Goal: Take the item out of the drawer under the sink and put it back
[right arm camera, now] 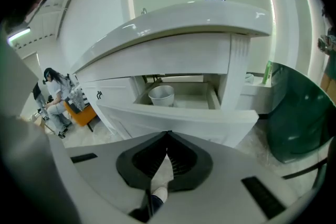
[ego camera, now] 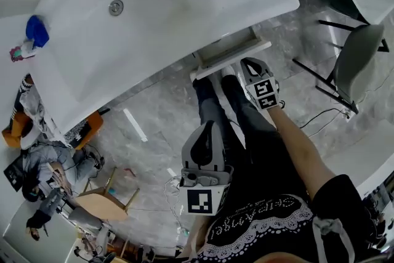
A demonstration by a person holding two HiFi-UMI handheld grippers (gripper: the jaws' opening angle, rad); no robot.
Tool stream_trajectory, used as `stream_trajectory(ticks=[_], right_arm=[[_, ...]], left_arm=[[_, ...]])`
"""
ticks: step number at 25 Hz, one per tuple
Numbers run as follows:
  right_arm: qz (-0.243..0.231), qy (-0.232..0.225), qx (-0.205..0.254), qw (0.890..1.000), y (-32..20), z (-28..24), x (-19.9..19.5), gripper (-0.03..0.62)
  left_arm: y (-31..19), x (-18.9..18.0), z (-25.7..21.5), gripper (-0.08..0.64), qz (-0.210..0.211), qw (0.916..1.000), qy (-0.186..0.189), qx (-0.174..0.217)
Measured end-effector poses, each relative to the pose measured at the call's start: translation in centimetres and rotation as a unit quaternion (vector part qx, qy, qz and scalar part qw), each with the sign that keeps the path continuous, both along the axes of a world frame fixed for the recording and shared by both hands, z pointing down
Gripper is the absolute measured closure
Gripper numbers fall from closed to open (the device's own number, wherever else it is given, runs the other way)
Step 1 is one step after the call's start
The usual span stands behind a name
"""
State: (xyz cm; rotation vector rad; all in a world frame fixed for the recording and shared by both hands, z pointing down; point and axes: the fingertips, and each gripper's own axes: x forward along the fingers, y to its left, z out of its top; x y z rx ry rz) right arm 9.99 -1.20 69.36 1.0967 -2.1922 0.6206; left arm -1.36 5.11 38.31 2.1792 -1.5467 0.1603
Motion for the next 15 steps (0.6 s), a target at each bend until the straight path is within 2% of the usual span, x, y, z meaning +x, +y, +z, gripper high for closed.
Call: stream_trajectory(ticks=[5,8,12,15], right_arm=[[0.010,0.007,0.028,1.000,-1.0,-4.0,2.1,0.575],[0.026,0.001,0.033,0.999,-1.5,-6.1,3.1,0.575],[0.028,-0.035,0.058,0.997,-3.0,-10.1,2.5,0.574],[0.031,-0.075,0.080,0.994,-3.4,-14.6,2.0,0.575]], left_arm=[[-0.7,-0.6,-0.8,0.556,-0.012,0.9995,-0.017,0.025],[-0.9,-1.1,-1.1,0.555,-0.029,0.9994,-0.015,0.013],[-0.8,-1.3,-2.0,0.555,-0.020,0.9988,-0.033,0.029],[-0.6,-1.1,-3.9,0.555,-0.027,0.9981,-0.028,0.048]])
